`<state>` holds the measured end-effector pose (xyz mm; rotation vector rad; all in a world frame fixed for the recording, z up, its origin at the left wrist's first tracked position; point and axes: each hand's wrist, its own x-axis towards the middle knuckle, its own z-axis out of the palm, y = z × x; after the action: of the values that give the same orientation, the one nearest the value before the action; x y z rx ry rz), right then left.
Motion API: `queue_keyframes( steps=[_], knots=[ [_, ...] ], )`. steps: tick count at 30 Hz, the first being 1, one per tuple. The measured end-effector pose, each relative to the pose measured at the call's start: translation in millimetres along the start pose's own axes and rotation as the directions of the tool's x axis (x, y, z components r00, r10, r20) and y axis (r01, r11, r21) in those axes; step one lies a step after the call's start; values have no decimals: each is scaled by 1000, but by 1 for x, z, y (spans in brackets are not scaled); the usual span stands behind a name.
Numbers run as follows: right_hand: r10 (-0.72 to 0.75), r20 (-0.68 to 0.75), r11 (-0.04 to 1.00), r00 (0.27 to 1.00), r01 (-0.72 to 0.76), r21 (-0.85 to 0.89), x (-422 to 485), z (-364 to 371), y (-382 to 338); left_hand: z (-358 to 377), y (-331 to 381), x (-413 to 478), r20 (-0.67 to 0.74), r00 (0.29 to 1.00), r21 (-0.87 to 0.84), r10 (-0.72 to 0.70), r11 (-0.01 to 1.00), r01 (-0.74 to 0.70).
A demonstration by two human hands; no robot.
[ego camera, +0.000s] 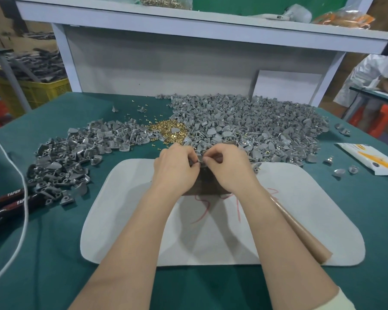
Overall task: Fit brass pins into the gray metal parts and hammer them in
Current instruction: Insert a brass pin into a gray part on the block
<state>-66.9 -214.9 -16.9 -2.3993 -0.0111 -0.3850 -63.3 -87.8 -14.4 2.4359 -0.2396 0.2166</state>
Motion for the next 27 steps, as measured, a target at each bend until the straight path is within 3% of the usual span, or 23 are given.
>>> queue_keyframes(
  steps=[6, 27],
  knots=[
    [-48, -37, 991, 998, 43, -127, 0, 5, 1, 0, 1, 0, 0, 1000, 8, 1, 1000, -1],
    [-149, -85, 973, 985, 131, -189, 1, 11, 5, 1, 2, 0, 4, 1000, -4, -3, 1000, 3]
  ],
)
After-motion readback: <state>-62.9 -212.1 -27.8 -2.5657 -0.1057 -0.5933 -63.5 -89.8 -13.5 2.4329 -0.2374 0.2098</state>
